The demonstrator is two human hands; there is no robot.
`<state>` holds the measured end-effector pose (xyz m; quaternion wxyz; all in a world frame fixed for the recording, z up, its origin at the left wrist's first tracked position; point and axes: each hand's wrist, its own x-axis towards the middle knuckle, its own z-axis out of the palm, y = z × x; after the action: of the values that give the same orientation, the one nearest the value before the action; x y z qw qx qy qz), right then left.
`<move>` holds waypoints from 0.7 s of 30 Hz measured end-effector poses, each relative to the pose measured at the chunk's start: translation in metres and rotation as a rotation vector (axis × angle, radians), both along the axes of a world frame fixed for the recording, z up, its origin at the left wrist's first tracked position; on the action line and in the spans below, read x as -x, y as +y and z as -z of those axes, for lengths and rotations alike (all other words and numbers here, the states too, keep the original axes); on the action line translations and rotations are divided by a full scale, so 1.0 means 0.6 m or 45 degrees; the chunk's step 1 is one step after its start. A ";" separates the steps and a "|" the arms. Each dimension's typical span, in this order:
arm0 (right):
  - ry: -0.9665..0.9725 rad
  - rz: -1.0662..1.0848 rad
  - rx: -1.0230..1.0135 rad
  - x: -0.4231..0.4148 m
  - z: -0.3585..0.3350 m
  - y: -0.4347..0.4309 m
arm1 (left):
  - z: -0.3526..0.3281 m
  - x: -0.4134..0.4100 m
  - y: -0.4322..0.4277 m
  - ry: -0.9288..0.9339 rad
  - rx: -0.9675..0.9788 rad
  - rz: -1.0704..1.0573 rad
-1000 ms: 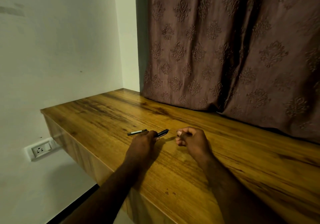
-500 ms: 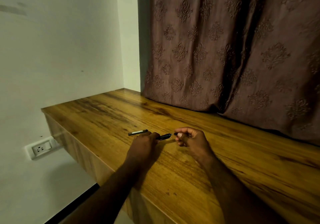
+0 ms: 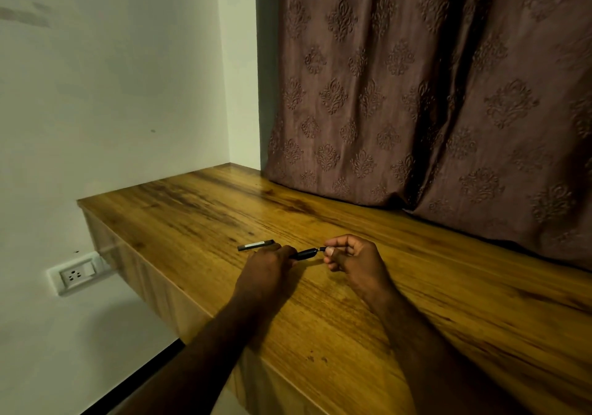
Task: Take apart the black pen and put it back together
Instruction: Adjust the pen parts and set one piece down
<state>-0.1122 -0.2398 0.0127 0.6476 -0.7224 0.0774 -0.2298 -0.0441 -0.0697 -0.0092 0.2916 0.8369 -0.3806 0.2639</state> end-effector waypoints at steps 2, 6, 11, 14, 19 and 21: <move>0.008 -0.007 0.027 0.000 0.001 0.000 | 0.000 0.001 0.000 0.008 0.007 0.012; 0.041 -0.029 0.041 0.001 0.001 0.001 | -0.003 0.005 0.001 0.024 0.008 0.040; 0.075 -0.087 0.044 0.002 -0.001 0.005 | -0.009 0.011 0.006 0.065 0.004 0.115; 0.076 -0.096 0.075 0.003 -0.002 0.007 | -0.013 0.014 0.008 0.070 0.011 0.154; 0.024 -0.047 -0.006 0.003 -0.008 0.018 | -0.011 0.018 0.007 0.041 0.072 0.215; 0.013 -0.101 -0.094 0.004 -0.010 0.025 | -0.010 0.019 0.006 0.053 0.106 0.245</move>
<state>-0.1148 -0.2246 0.0188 0.6821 -0.7015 0.0604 -0.1973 -0.0558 -0.0659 -0.0034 0.3580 0.7889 -0.4419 0.2328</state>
